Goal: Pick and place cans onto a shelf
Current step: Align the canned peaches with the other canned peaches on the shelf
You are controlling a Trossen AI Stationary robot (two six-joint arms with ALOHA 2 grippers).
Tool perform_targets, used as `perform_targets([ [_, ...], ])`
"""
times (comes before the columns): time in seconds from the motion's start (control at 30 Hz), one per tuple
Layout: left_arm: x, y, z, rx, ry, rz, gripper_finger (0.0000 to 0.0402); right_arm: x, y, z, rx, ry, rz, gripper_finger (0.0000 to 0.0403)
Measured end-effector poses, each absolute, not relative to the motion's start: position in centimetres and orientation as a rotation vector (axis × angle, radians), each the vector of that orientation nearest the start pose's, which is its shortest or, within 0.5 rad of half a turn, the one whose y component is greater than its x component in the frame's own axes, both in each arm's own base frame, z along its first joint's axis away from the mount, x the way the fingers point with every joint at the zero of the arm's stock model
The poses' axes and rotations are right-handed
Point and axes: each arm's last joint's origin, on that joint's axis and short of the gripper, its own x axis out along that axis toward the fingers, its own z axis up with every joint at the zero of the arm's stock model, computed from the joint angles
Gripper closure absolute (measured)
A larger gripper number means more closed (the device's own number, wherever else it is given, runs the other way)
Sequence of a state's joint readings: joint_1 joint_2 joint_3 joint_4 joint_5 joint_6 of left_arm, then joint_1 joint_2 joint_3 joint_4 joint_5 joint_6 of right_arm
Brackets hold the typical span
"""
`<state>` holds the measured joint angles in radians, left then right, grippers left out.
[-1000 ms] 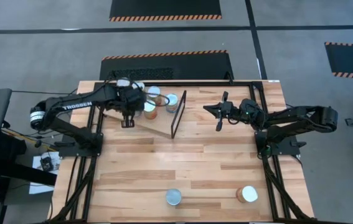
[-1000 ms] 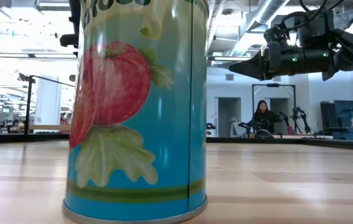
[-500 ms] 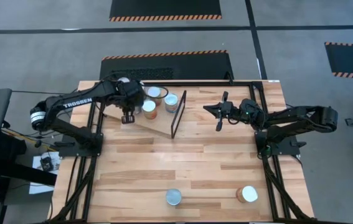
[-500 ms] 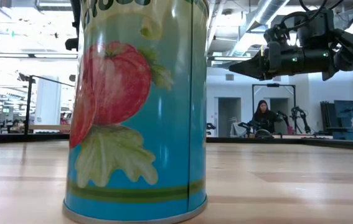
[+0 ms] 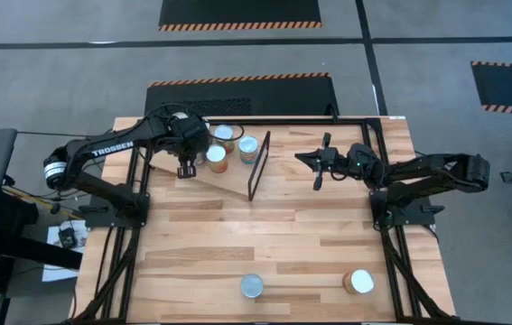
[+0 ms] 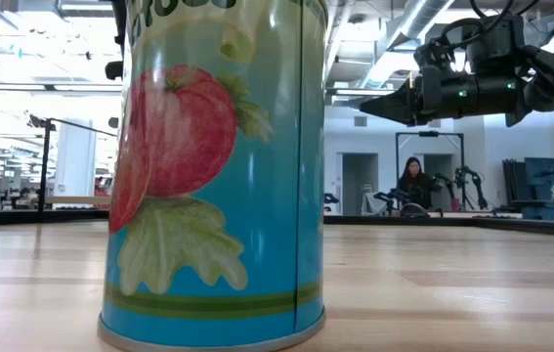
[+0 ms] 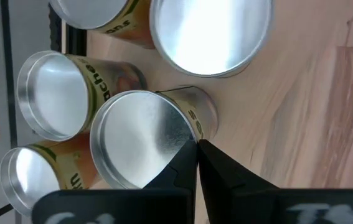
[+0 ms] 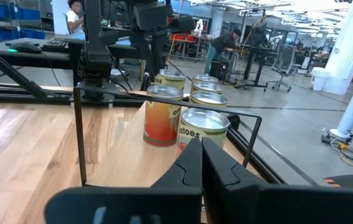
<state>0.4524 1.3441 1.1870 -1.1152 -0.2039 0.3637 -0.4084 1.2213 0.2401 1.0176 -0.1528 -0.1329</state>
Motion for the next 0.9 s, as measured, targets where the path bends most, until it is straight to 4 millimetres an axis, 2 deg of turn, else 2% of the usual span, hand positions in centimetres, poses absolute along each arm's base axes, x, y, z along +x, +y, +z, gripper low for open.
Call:
perform_targets([
  [0.9, 21.28, 11.39, 29.0, 0.103, 1.341, 0.315, 0.0401, 19.63, -8.02, 18.49, -0.142, -0.019, -0.258, 0.0391],
])
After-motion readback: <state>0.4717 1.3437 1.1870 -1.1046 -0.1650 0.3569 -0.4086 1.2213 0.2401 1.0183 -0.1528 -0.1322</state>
